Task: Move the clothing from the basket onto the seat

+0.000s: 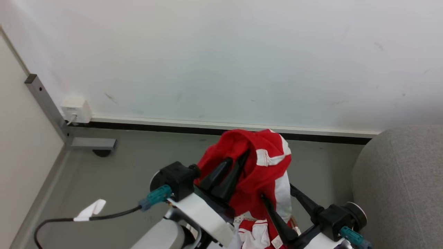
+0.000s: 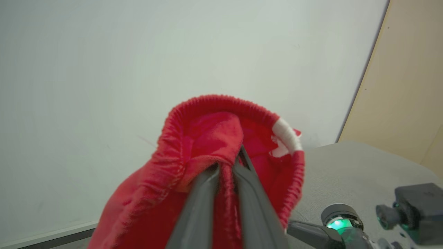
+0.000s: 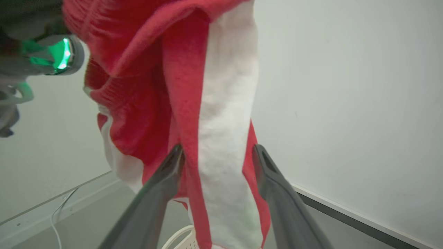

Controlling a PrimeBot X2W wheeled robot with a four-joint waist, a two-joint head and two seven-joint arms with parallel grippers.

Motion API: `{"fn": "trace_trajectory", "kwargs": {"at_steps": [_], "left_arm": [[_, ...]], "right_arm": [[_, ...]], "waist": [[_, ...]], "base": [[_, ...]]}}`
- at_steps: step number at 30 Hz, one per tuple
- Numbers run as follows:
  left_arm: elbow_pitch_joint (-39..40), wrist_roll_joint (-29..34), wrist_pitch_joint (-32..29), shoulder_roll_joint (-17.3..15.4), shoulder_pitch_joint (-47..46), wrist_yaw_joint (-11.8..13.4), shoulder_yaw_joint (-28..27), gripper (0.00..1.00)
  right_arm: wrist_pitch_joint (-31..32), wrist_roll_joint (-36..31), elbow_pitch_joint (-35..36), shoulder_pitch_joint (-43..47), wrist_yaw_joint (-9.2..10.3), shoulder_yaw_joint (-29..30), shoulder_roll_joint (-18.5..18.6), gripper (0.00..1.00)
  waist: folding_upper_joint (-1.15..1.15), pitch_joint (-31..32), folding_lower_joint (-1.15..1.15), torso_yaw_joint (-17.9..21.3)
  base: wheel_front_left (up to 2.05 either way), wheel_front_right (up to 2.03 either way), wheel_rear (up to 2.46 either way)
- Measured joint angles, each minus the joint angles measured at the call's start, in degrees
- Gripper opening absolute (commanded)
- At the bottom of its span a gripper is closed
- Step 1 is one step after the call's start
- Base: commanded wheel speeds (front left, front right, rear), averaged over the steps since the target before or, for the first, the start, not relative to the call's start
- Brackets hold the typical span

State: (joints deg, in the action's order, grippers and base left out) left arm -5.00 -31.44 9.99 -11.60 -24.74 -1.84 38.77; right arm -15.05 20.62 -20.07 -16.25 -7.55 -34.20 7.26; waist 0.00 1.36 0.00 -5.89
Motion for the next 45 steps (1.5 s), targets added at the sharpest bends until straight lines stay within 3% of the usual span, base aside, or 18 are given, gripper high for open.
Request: {"fn": "trace_trajectory", "kwargs": {"at_steps": [12, 13, 14, 15, 16, 43, 44, 45], "left_arm": [[0.58, 0.11, -1.01, 2.54, 2.26, -1.41, 5.24, 0.0], [0.58, 0.11, -1.0, 2.58, 2.3, -1.4, 5.27, 0.0], [0.57, 0.11, -1.0, 2.56, 2.3, -1.37, 5.26, 0.0], [0.59, 0.11, -1.0, 2.55, 2.31, -1.23, 5.22, 0.0], [0.59, 0.11, -1.0, 2.53, 2.31, -1.16, 5.15, 0.0], [0.64, -0.87, -0.41, 1.51, 2.2, -0.05, 4.5, 0.0], [0.64, -0.93, -0.41, 1.51, 2.2, -0.04, 4.46, 0.42], [0.64, -0.96, -0.4, 1.51, 2.2, -0.03, 4.41, 1.0]], "right_arm": [[0.0, 0.64, -5.06, -3.14, 0.0, -1.02, -0.2, 1.0], [0.0, 0.74, -5.16, -3.2, 0.0, -1.03, -0.22, 0.78], [0.0, 0.8, -5.3, -3.21, 0.0, -1.03, -0.23, 0.4], [0.0, 0.85, -5.38, -3.21, 0.0, -1.02, -0.22, 0.12], [0.0, 0.98, -5.44, -3.21, 0.0, -1.01, -0.23, 0.0], [0.0, 2.23, -2.78, -2.84, 0.0, 0.92, -0.26, 0.0], [0.0, 2.25, -2.56, -2.77, 0.0, 1.32, -0.31, 0.0], [0.0, 2.27, -2.27, -2.73, 0.0, 1.68, -0.36, 0.0]], "waist": [[0.0, 0.77, 0.0, -4.77], [0.0, 0.82, 0.0, -5.02], [0.0, 0.86, 0.0, -5.23], [0.0, 0.89, 0.0, -5.41], [0.0, 0.9, 0.0, -5.54], [0.0, 0.08, 0.01, -2.62], [0.0, 0.05, 0.01, -2.42], [0.0, 0.0, 0.01, -2.19]], "base": [[0.0, 0.0, 0.0], [0.0, 0.0, 0.0], [0.0, 0.0, 0.0], [0.0, 0.0, 0.0], [0.0, 0.0, 0.0], [0.0, 0.0, 0.0], [0.0, 0.0, 0.0], [0.0, 0.0, 0.0]]}}
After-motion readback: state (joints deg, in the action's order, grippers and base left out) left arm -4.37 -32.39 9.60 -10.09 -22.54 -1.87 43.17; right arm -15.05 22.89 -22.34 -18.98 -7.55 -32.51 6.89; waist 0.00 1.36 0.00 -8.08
